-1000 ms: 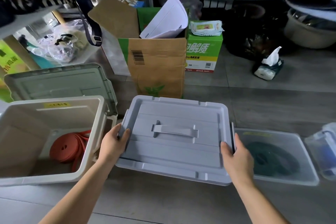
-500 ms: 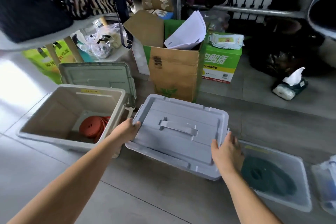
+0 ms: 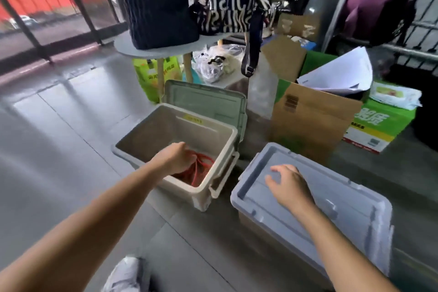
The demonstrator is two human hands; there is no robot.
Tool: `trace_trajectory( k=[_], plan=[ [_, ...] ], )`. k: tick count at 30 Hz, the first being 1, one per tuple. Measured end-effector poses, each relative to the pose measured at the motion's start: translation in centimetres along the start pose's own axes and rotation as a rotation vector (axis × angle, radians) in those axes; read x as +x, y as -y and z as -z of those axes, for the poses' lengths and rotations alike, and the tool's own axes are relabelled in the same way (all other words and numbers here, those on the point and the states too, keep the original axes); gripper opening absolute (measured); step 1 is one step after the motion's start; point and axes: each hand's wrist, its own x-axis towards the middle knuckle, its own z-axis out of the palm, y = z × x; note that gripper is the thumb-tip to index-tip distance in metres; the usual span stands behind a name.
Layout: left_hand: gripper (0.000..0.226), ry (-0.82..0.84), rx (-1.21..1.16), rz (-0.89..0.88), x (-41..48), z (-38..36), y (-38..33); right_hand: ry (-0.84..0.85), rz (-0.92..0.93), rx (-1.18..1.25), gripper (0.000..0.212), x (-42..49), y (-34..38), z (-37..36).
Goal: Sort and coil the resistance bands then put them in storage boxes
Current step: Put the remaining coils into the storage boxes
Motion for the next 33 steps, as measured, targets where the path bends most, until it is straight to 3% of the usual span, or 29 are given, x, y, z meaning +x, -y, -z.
trace_trajectory(
  k=[5,11,14,16,19,23,25,28,31,33],
  plan=[
    [0.033,-0.142,-0.086,0.010,13.2,2.5,8.4,0.056,-0.081,-0.057,0.042,9.3,4.9,-4.0],
    [0.043,-0.157,-0.282,-0.039,25.7,5.5,15.0,-0.026,-0.296,-0.010,0.059,19.2,9.6,-5.7],
    [0.038,-0.165,-0.364,0.068,31.2,5.9,16.8,-0.119,-0.379,0.002,0.067,23.3,11.1,-6.5],
    [0.043,-0.151,-0.424,0.146,33.7,5.5,17.5,-0.192,-0.415,0.069,0.070,25.7,11.8,-6.8],
    [0.052,-0.155,-0.424,0.102,36.3,4.4,18.1,-0.286,-0.441,0.210,0.072,28.9,12.5,-6.7],
    [0.063,-0.062,-0.623,0.032,38.4,3.1,18.1,-0.217,-0.527,0.449,0.077,30.9,12.5,-6.2],
    [0.067,-0.068,-0.735,-0.047,38.1,3.7,17.5,-0.246,-0.583,0.648,0.071,31.1,12.5,-6.3],
    [0.052,-0.152,-0.938,-0.166,36.3,5.3,17.0,-0.424,-0.628,0.881,0.055,29.6,12.9,-6.0],
    [0.031,-0.305,-1.213,-0.113,31.9,6.7,17.8,-0.611,-0.527,1.006,0.020,25.5,13.5,-5.5],
    [0.028,-0.328,-1.301,-0.086,28.1,7.1,18.4,-0.680,-0.419,1.055,0.005,22.3,14.2,-5.3]
  ],
)
